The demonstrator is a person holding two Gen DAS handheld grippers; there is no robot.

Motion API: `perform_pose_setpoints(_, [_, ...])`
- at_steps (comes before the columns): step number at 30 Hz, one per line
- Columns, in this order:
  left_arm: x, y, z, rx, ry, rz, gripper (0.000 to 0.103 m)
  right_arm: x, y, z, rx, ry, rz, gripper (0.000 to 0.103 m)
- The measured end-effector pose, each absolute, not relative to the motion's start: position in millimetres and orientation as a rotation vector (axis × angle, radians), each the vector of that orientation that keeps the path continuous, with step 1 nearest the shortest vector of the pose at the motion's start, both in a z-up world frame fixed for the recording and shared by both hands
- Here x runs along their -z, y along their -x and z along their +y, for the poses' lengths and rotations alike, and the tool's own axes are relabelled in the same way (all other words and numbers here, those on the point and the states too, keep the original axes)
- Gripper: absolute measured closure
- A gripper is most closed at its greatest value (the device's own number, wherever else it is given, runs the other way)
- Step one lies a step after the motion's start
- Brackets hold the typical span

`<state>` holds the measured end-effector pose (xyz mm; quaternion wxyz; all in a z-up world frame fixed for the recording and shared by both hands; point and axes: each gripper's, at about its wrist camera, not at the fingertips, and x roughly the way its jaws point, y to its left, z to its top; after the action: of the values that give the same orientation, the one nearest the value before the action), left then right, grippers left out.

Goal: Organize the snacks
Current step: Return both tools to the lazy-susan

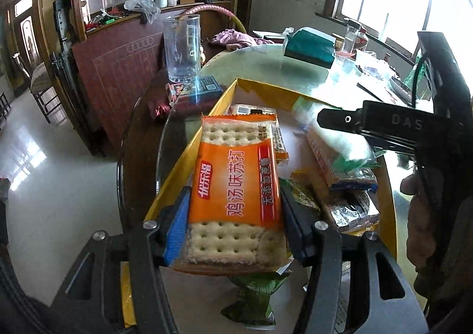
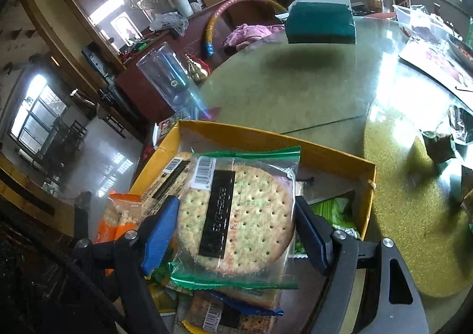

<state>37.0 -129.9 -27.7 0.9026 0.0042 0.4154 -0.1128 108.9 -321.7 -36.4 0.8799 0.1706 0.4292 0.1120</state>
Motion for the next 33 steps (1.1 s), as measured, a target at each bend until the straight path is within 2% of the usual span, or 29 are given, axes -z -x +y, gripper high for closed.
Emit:
perform_pose_setpoints(3, [20,-27,-131,0.237,0.018,0.813,0.02,32,-100,-329,-0.248,-0.394,0.859,0.024])
perform_pose_setpoints(5, [14,-19,-133,0.221,0.026,0.776,0.018,25,-88,-335,-0.269,-0.419,0.817,0.021])
perform_pose_setpoints(15, [-36,33,-166,0.253,0.026,0.622,0.018,-14,-17,-386,-0.282,-0.506,0.676,0.021])
perform_pose_setpoints(22, [-46,40,-231,0.469,0.006,0.676,0.017,-17,21,-434,-0.16,-0.489,0.666,0.021])
perform_pose_setpoints(33, [-31,14,-316,0.55,-0.085,0.764,0.017,5,47,-516,-0.023,-0.576,0.709,0.022])
